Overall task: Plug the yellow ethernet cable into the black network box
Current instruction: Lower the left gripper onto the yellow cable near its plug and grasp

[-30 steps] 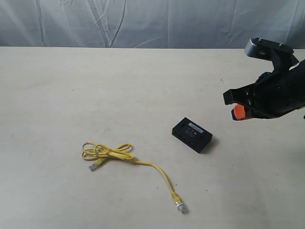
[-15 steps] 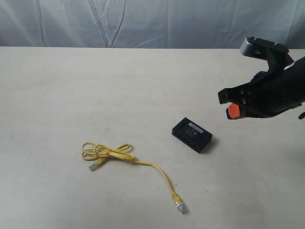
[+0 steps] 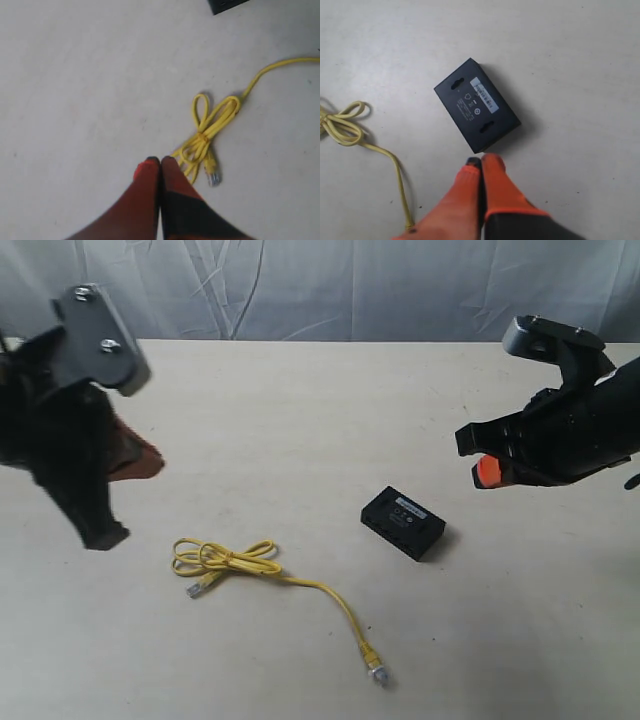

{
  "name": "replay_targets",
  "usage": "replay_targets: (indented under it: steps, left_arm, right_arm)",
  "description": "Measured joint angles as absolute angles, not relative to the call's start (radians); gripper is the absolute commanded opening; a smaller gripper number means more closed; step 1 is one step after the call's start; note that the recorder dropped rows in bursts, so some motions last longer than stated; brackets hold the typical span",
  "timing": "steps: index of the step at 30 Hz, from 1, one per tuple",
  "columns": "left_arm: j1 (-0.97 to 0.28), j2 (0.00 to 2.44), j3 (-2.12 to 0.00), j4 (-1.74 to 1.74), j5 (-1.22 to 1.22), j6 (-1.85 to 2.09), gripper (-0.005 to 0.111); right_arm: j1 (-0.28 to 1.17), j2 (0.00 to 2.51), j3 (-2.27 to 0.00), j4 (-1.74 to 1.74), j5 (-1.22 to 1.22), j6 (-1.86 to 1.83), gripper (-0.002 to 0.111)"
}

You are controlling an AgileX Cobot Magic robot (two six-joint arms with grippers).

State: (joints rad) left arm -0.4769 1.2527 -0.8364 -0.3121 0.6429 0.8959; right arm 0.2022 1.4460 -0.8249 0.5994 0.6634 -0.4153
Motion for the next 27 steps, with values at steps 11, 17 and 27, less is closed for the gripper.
replay_targets:
  steps: [11,17,27]
  left_arm:
    - [-0.676,1.657,-1.088,-0.324,0.694,1.134,0.000]
    - [-0.741,1.720,-1.097,-0.341,0.699,1.222,0.000]
    - [-0.746,1.842,-1.226,-0.357,0.733,1.341,0.000]
  right_arm:
    - [0.200,1.446,-0.825,0.556,0.663,-0.415,-0.001]
    - [0.095,1.446,-0.825,0.564,0.697,-0.415,-0.001]
    - [-0.016,1.446,-0.825,0.631,0.734,-0.444,-0.001]
